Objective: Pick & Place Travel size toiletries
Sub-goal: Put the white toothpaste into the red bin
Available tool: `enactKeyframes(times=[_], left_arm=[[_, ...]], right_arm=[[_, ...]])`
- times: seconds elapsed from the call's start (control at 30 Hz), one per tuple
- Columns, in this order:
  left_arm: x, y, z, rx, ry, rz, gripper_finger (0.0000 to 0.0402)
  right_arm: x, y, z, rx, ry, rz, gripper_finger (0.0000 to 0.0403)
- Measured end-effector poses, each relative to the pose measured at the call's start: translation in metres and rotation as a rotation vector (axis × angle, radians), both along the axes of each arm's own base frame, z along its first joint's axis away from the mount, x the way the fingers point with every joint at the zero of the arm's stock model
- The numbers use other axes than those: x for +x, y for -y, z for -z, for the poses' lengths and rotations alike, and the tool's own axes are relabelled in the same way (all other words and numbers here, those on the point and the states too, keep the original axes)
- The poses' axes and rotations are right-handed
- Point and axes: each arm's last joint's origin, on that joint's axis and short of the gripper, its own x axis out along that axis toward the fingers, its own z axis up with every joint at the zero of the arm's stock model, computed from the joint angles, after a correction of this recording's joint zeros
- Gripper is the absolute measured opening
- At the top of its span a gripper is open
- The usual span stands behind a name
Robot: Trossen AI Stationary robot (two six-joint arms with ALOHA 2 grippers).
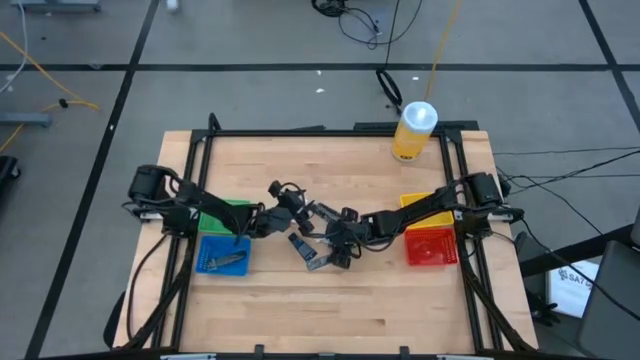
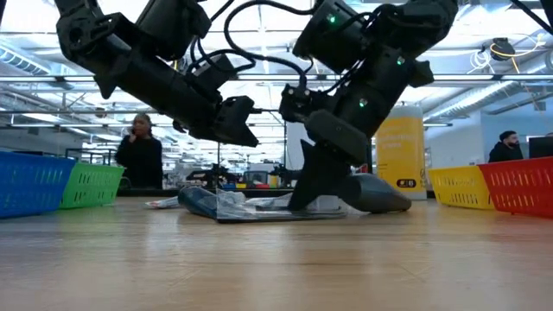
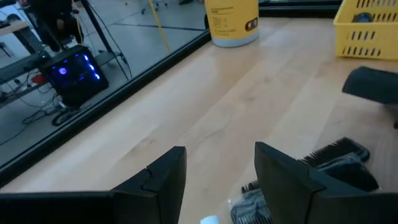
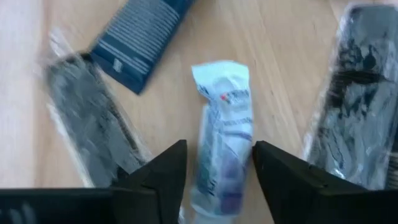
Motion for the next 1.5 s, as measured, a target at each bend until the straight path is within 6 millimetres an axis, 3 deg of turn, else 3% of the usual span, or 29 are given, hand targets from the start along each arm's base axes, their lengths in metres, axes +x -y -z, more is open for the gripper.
enactKeyframes(times=[0.3, 0.43, 0.57, 0.77, 0.97, 1.13, 1.5], left_arm=[[-0.007, -0.008, 0.01, -0.038, -0.002, -0.044, 0.0186], [-0.008, -0.012, 0.017, -0.063, -0.005, -0.069, 0.0186], [-0.006, -0.012, 0.023, -0.068, -0.008, -0.07, 0.0186], [-0.006, -0.012, 0.027, -0.073, -0.015, -0.066, 0.0186], [-0.005, -0.012, 0.027, -0.083, -0.006, -0.068, 0.0186], [-0.005, -0.012, 0.027, -0.086, -0.004, -0.069, 0.0186], [-0.005, -0.011, 0.027, -0.09, -0.001, -0.07, 0.0186]], right_arm=[[-0.001, 0.0, -0.004, 0.003, 0.008, -0.001, 0.0056], [-0.004, -0.002, -0.03, 0.003, 0.081, -0.025, 0.0024], [-0.02, -0.007, -0.068, 0.041, 0.115, -0.083, 0.0029], [-0.082, -0.01, -0.119, 0.152, -0.054, -0.054, 0.0033], [-0.157, -0.017, -0.137, 0.214, -0.428, 0.082, 0.0024], [-0.187, -0.025, -0.134, 0.192, -0.619, 0.09, 0.0036], [-0.206, -0.016, -0.068, 0.107, -0.757, -0.054, 0.0037]])
